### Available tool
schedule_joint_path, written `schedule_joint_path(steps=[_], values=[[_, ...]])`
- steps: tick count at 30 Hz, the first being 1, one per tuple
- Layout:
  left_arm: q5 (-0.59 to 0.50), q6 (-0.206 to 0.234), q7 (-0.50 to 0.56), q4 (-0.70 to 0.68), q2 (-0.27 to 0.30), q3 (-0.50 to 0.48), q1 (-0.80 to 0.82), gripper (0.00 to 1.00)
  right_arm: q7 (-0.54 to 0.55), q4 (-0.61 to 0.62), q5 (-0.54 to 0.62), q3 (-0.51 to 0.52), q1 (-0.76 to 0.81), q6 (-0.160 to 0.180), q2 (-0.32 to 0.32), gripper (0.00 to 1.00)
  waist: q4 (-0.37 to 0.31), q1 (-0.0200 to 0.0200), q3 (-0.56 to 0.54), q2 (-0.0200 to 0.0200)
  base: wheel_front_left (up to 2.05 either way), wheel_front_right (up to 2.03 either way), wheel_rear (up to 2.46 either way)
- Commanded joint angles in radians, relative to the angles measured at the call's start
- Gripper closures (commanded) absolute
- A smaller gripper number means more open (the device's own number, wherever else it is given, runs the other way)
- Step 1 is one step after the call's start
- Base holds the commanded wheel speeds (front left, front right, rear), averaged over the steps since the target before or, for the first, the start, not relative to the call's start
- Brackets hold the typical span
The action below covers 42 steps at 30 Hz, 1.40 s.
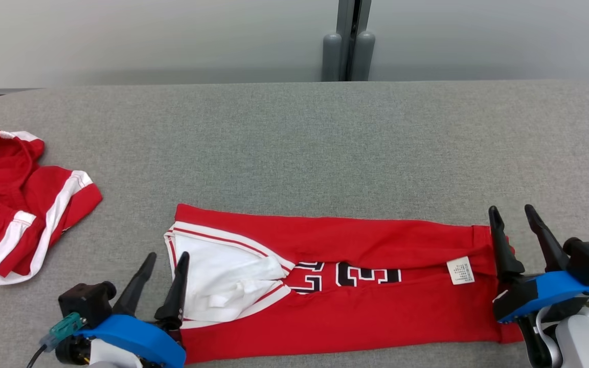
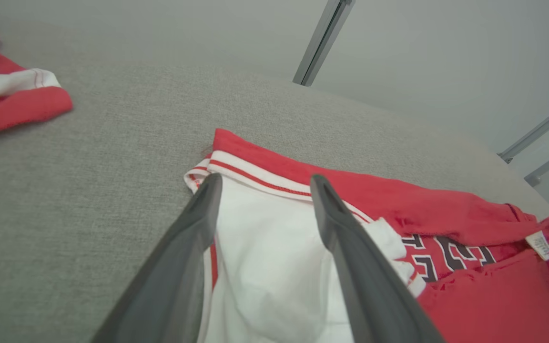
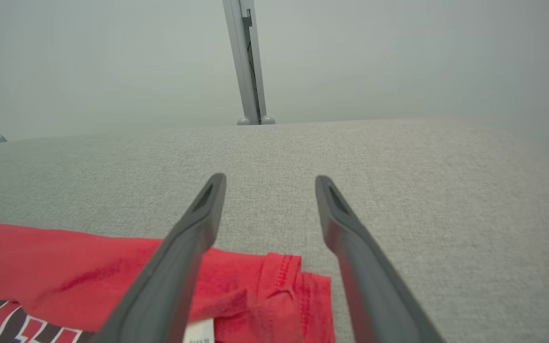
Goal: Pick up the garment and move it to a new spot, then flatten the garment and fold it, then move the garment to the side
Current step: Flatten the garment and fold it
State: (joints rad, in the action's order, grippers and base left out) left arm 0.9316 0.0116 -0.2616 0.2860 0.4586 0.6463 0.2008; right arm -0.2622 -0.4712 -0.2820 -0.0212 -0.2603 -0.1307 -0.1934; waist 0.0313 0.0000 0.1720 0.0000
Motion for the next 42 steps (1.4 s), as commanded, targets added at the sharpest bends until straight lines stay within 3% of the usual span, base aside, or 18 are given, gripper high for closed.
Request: schedule_joint_path(steps=[1, 9, 20, 26, 33, 34, 35, 36, 37, 42], values=[[-0.037, 0.011, -0.005, -0.017, -0.016, -0.051, -0.028, 0.0, -0.003, 0.039, 0.01, 0.012, 0.029, 0.0, 0.003, 0.0, -0.001, 0.0, -0.005, 0.0, 0.0, 0.0, 0.0], [-0.236, 0.035, -0.005, -0.09, -0.094, -0.271, -0.104, 0.0, -0.004, 0.042, 0.023, 0.029, 0.045, 0.0, -0.003, 0.0, 0.0, 0.0, -0.023, 0.0, 0.0, 0.0, 0.0], [-0.571, 0.001, -0.005, -0.177, -0.266, -0.595, -0.182, 0.0, 0.0, -0.203, 0.04, 0.044, -0.017, 0.0, 0.017, 0.0, 0.02, 0.0, -0.024, 0.0, 0.0, 0.0, 0.0], [-0.711, -0.038, -0.005, -0.168, -0.322, -0.678, -0.201, 0.0, 0.001, -0.332, 0.049, 0.048, -0.042, 0.0, 0.025, 0.0, 0.024, 0.0, -0.022, 0.0, 0.0, 0.0, 0.0], [-0.787, -0.069, -0.005, -0.151, -0.363, -0.737, -0.212, 0.0, 0.003, -0.424, 0.033, -0.006, -0.045, 0.0, 0.059, 0.0, 0.017, 0.0, -0.021, 0.0, 0.0, 0.0, 0.0], [-0.794, -0.073, -0.005, -0.15, -0.368, -0.744, -0.211, 0.0, 0.003, -0.434, 0.027, -0.019, -0.043, 0.0, 0.066, 0.06, 0.016, 0.0, -0.021, 0.0, 0.0, 0.0, 0.0], [-0.801, -0.075, -0.005, -0.148, -0.371, -0.749, -0.209, 0.0, 0.005, -0.443, 0.022, -0.029, -0.044, -0.001, 0.071, 0.35, 0.015, 0.0, -0.02, 0.0, 0.0, 0.0, 0.0], [-0.806, -0.079, -0.005, -0.147, -0.375, -0.753, -0.207, 0.0, 0.006, -0.453, 0.019, -0.037, -0.047, -0.001, 0.074, 0.82, 0.015, 0.0, -0.02, 0.0, 0.0, 0.0, 0.0], [-0.811, -0.083, -0.005, -0.143, -0.377, -0.758, -0.204, 0.0, 0.007, -0.461, 0.015, -0.043, -0.051, -0.001, 0.077, 1.0, 0.014, 0.0, -0.019, 0.0, 0.0, 0.0, 0.0], [-0.835, -0.099, -0.005, -0.133, -0.388, -0.774, -0.186, 0.0, 0.007, -0.488, -0.009, -0.052, -0.075, 0.0, 0.064, 1.0, 0.014, 0.0, -0.019, 0.0, 0.0, 0.0, 0.0]])
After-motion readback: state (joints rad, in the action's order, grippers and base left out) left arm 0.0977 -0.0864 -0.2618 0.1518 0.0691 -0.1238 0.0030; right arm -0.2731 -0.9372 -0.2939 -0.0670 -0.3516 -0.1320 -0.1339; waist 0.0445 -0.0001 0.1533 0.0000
